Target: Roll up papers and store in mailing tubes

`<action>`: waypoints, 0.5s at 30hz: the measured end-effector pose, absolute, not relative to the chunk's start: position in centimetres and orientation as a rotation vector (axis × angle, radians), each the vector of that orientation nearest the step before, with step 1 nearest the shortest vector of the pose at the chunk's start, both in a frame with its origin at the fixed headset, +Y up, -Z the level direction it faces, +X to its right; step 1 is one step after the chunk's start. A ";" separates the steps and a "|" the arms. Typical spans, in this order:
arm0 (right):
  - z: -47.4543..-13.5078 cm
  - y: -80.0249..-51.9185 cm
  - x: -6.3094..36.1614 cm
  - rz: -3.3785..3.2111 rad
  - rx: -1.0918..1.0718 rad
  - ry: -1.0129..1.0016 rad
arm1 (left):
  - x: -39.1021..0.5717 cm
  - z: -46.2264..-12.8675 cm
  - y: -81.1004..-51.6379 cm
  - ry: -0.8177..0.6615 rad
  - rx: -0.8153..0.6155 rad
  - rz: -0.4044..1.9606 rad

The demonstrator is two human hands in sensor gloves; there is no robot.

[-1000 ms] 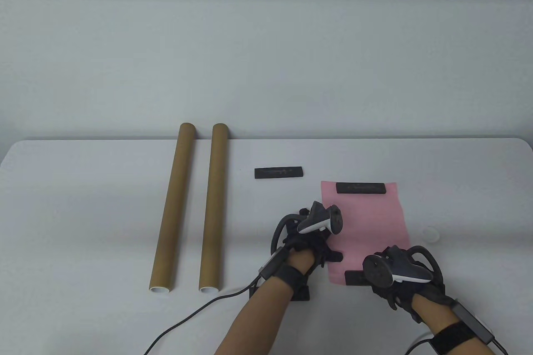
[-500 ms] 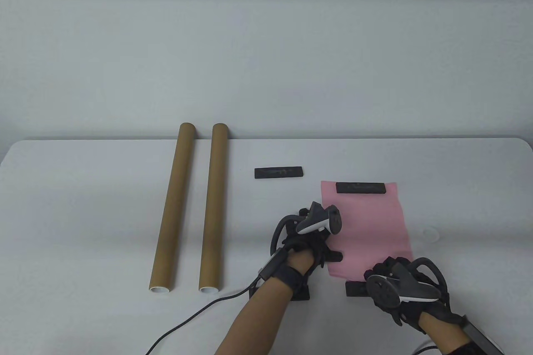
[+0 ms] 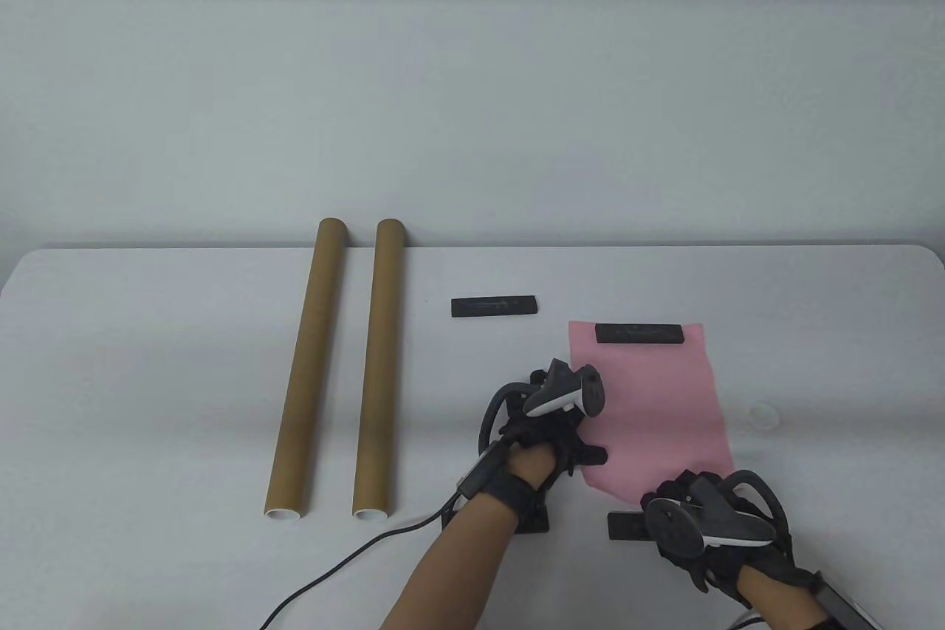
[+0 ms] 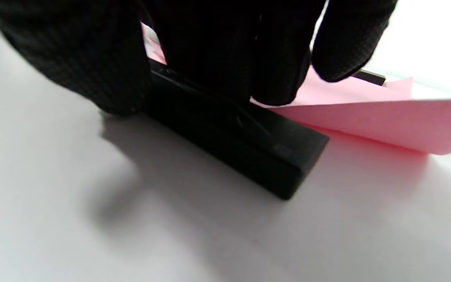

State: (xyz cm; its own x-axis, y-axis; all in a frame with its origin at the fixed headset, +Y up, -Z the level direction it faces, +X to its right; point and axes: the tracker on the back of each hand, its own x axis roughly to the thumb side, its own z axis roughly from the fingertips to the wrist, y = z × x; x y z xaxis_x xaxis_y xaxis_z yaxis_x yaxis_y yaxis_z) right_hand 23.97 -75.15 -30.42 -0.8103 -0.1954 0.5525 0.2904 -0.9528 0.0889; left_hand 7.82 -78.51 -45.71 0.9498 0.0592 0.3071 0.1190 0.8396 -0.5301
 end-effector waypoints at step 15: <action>-41.5 -65.4 27.0 -2.986 -0.349 0.043 | 7.7 -45.7 -78.5 -0.323 -0.585 -0.028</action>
State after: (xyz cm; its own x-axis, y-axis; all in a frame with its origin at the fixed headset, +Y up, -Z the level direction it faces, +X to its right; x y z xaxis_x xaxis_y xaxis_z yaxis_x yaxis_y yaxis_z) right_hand 26.99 -65.37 -41.50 -0.9640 -0.1370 0.2278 0.1304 -0.9905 -0.0439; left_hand 7.74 -78.54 -45.73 0.9493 0.0656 0.3074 0.1167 0.8346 -0.5383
